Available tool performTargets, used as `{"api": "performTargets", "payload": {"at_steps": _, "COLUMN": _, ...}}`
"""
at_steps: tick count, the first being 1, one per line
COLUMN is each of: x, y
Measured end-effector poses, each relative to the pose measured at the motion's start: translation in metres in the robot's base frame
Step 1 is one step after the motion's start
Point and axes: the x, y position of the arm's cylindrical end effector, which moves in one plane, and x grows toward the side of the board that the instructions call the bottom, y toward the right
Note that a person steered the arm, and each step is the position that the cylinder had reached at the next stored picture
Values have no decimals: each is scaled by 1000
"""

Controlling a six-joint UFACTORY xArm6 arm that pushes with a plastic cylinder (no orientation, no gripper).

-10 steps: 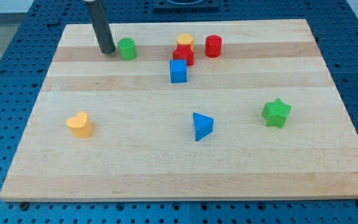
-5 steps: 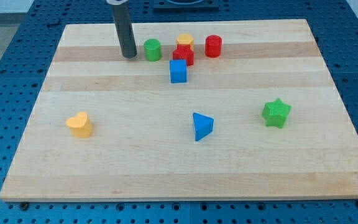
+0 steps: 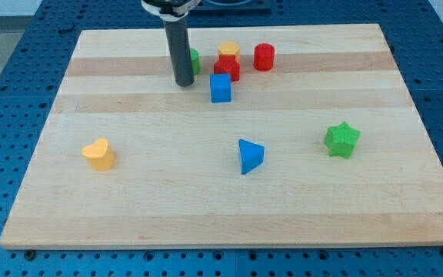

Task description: Push green circle to the left of yellow hexagon

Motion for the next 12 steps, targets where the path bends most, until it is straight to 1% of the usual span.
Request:
{"api": "performTargets", "payload": {"at_steps": 2, "x": -17, "y": 23}}
{"api": "performTargets", "payload": {"at_steps": 3, "x": -24, "y": 27}}
{"api": "performTargets", "payload": {"at_steps": 4, "x": -21, "y": 24}}
{"api": "performTargets", "payload": {"at_steps": 5, "x": -11, "y": 13}}
{"api": "performTargets", "payload": {"at_steps": 6, "x": -8, "y": 3}}
{"api": "performTargets", "payload": {"at_steps": 8, "x": -23, "y": -13}}
{"api": "performTargets", "payload": {"at_steps": 10, "x": -15, "y": -40}}
{"api": "performTargets", "payload": {"at_steps": 12, "x": -37, "y": -46}}
